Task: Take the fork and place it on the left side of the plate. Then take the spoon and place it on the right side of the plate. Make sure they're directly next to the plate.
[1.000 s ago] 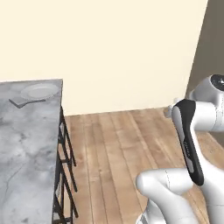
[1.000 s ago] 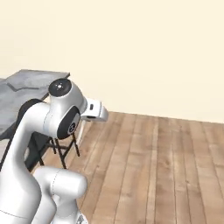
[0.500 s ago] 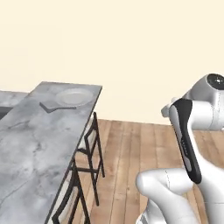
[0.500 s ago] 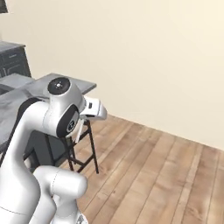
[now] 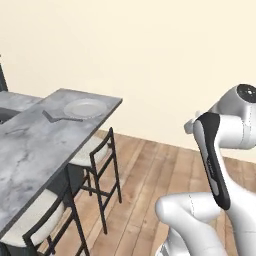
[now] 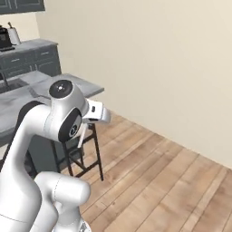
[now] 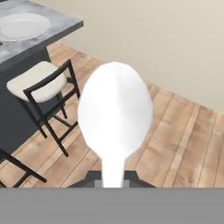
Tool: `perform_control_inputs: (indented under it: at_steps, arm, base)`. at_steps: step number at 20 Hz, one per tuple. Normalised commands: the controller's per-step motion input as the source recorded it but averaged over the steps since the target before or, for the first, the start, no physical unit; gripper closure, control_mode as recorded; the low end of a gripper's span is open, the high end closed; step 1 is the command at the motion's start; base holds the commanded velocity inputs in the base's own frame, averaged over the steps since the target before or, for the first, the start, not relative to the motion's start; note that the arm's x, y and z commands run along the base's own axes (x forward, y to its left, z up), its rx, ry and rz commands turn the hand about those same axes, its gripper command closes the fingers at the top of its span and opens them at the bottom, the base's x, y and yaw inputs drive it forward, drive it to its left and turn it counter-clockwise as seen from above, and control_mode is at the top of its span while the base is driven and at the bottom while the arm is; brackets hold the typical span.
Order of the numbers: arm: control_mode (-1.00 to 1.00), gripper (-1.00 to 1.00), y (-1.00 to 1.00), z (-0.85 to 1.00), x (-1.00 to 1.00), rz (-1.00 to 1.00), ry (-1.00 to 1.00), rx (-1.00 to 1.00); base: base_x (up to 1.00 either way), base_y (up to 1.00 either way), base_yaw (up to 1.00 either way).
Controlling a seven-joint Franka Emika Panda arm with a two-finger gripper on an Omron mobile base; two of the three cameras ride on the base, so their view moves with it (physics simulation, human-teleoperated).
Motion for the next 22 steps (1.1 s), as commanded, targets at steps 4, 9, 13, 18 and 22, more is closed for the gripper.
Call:
perform_control_inputs:
  at_steps: [4,9,13,18,22]
  arm:
    - [1.00,1.00,0.00,0.00,0.00,0.00,0.00,0.00]
    - [1.00,1.00,0.00,0.00,0.00,0.00,0.00,0.00]
    - [1.00,1.00,0.00,0.00,0.00,0.00,0.00,0.00]
    - [1.00,1.00,0.00,0.00,0.00,0.00,0.00,0.00]
    - [1.00,1.00,0.00,0.00,0.00,0.00,0.00,0.00]
  base:
    - [0.42,-0.64,0.42]
    - [0.43,-0.63,0.43]
    - [0.39,-0.66,0.43]
    - [0.33,-0.71,0.43]
    - [0.40,-0.65,0.42]
